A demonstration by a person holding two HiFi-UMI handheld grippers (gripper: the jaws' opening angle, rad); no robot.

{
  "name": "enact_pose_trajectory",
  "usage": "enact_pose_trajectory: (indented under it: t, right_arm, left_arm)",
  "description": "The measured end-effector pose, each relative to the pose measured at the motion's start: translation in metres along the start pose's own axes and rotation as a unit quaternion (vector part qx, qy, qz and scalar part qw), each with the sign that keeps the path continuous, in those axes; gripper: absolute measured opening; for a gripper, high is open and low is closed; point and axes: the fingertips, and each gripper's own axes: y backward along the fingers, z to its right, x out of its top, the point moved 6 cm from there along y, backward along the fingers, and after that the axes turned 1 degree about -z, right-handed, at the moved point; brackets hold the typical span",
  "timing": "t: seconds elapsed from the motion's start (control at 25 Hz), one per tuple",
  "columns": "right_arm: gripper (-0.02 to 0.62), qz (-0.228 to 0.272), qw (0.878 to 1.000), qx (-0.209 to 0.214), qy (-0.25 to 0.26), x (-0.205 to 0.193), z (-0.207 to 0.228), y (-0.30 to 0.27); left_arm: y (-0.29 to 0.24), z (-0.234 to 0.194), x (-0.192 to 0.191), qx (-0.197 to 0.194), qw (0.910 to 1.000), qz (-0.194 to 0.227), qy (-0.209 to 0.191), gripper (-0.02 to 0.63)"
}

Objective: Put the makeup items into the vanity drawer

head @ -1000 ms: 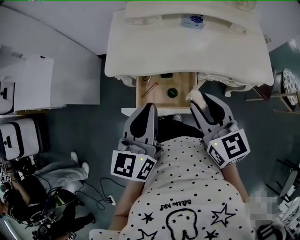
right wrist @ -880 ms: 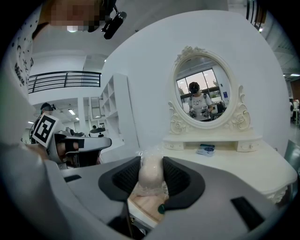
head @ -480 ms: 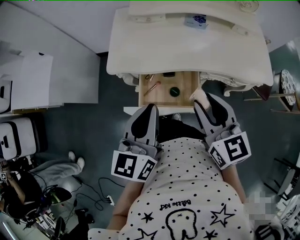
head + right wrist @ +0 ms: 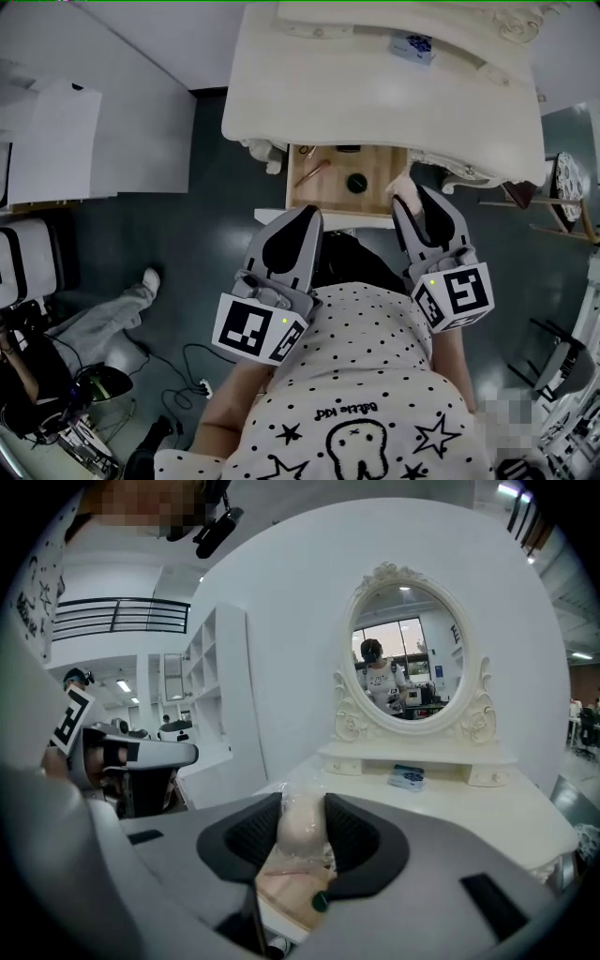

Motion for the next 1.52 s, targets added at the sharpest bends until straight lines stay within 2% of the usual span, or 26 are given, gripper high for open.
enact_pose_trajectory:
  t: [0.28, 0.6, 0.88, 1.04, 1.2, 1.52]
  right_arm:
    - [0.15, -0.048, 0.998, 0.033, 0.028, -0.014, -0.003, -0.05]
    - [0.15, -0.132, 0.986, 0.08, 0.056, -0.056, -0.004, -0.117]
    - [0.147, -0.185, 0.97, 0.121, 0.098, -0.09, -0.004, -0.153]
    - [0.148, -0.217, 0.957, 0.147, 0.126, -0.116, -0.003, -0.172]
    - [0.147, -0.255, 0.942, 0.169, 0.136, -0.139, -0.002, -0.184]
    - [0.148, -0.287, 0.924, 0.204, 0.147, -0.164, -0.002, -0.199]
  left_arm:
    - [0.004, -0.022, 0.001, 0.018, 0.9996, -0.02, 0.009, -0.005]
    - [-0.004, -0.047, 0.0, 0.04, 0.9982, -0.034, 0.03, -0.004]
    - [-0.01, -0.056, 0.001, 0.052, 0.9968, -0.044, 0.042, -0.004]
    - [-0.015, -0.06, 0.003, 0.064, 0.9958, -0.043, 0.05, -0.003]
    - [-0.02, -0.063, 0.004, 0.074, 0.9951, -0.042, 0.051, -0.004]
    - [-0.025, -0.061, 0.008, 0.096, 0.9931, -0.042, 0.054, -0.005]
